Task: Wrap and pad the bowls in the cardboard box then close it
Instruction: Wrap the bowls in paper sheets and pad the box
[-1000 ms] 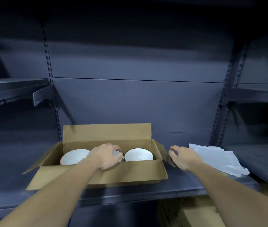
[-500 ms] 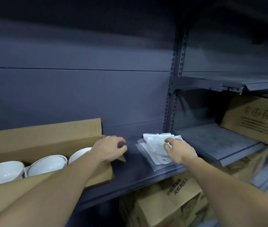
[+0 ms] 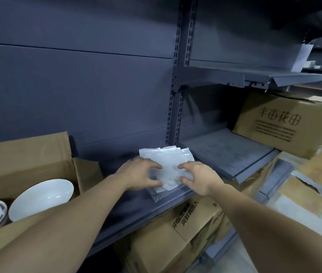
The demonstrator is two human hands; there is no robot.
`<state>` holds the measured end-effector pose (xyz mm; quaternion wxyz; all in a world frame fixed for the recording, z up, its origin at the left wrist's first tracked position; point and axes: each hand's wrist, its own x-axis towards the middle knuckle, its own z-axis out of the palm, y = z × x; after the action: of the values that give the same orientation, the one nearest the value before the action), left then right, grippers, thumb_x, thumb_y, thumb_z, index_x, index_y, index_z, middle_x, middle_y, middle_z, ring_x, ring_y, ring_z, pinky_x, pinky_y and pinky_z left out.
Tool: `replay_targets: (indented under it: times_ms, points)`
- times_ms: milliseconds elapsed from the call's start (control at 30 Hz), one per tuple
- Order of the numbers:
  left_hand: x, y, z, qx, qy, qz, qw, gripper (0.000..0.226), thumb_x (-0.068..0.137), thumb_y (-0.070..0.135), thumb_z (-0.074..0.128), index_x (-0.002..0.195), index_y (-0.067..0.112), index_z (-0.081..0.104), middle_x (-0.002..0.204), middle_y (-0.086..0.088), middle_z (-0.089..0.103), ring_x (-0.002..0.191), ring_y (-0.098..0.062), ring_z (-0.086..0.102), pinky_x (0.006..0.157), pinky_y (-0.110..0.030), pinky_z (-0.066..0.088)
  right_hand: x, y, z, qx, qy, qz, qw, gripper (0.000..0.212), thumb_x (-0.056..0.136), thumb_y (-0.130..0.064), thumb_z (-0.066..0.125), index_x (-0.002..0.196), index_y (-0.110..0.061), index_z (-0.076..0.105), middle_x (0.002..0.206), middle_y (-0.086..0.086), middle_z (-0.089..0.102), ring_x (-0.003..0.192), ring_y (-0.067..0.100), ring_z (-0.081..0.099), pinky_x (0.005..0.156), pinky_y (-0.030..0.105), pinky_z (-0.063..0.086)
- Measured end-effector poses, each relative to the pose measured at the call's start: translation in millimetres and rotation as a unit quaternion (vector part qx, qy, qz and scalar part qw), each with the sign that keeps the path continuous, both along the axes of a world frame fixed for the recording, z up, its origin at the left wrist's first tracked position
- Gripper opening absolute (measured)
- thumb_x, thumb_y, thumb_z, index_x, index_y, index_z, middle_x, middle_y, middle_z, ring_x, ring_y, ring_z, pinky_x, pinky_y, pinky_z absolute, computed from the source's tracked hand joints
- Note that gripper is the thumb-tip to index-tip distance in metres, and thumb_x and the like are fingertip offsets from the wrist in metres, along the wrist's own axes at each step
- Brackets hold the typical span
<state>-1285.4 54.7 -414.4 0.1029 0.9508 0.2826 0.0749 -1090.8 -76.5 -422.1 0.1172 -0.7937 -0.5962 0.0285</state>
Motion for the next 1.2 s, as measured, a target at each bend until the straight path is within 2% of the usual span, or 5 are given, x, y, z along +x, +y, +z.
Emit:
replay_targets:
  times_ms: [233,533,767,900,1200]
  points:
    - [14.8,13.1,-14.8,0.061,-0.043,-0.040,0.996,0.024,0.094,0.039,0.061,0.115,0.035,0.070,0.123,0.018,0.066,0.117,-0.008,0.056,0.104,-0.032,0.039,-2.9,4.3,-17.8,0.020,-0.007,0.008,1.000,0.050,0.093,-0.036,0.055,0.141,-0.028,0.047,0.143,-0.004,0.050,0.132,0.018,0.044,0.111,0.031,0.033]
    - [3.0,2.0,2.6,0.080,-0.134,-0.036,0.987,0.019,0.097,0.030,0.057,0.110,0.029,0.072,0.120,0.016,0.066,0.113,-0.010,0.055,0.091,-0.029,0.045,-16.5,2.0,-8.7,0.048,-0.097,-0.012,0.994,0.045,0.098,-0.033,0.050,0.142,-0.030,0.044,0.142,-0.002,0.052,0.138,0.015,0.039,0.118,0.032,0.019]
    - [-35.0,-8.2,31.3,0.062,-0.168,-0.011,0.984,0.022,0.097,0.032,0.058,0.115,0.028,0.069,0.115,0.014,0.065,0.099,-0.008,0.052,0.088,-0.029,0.045,-43.3,4.1,19.5,0.157,-0.154,-0.026,0.975,0.022,0.093,-0.018,0.050,0.097,-0.025,0.071,0.088,-0.001,0.072,0.081,0.023,0.061,0.096,0.029,0.041]
    - [-58.1,-14.0,40.5,-0.017,-0.234,0.028,0.972,0.038,0.088,0.030,0.069,0.125,0.033,0.059,0.107,0.011,0.061,0.100,-0.008,0.056,0.089,-0.031,0.048,-65.2,3.2,41.5,0.225,-0.153,-0.007,0.962,0.017,0.092,-0.017,0.057,0.096,-0.018,0.073,0.083,0.003,0.073,0.079,0.026,0.063,0.091,0.033,0.041]
    - [-138.6,-22.4,68.5,-0.015,-0.287,0.111,0.951,0.006,0.087,0.015,0.066,0.082,0.019,0.067,0.085,0.006,0.071,0.085,-0.012,0.065,0.080,-0.027,0.051,-127.0,12.0,87.2,0.305,-0.171,0.030,0.936,0.015,0.091,-0.016,0.057,0.092,-0.018,0.072,0.077,0.000,0.069,0.087,0.025,0.060,0.094,0.039,0.040]
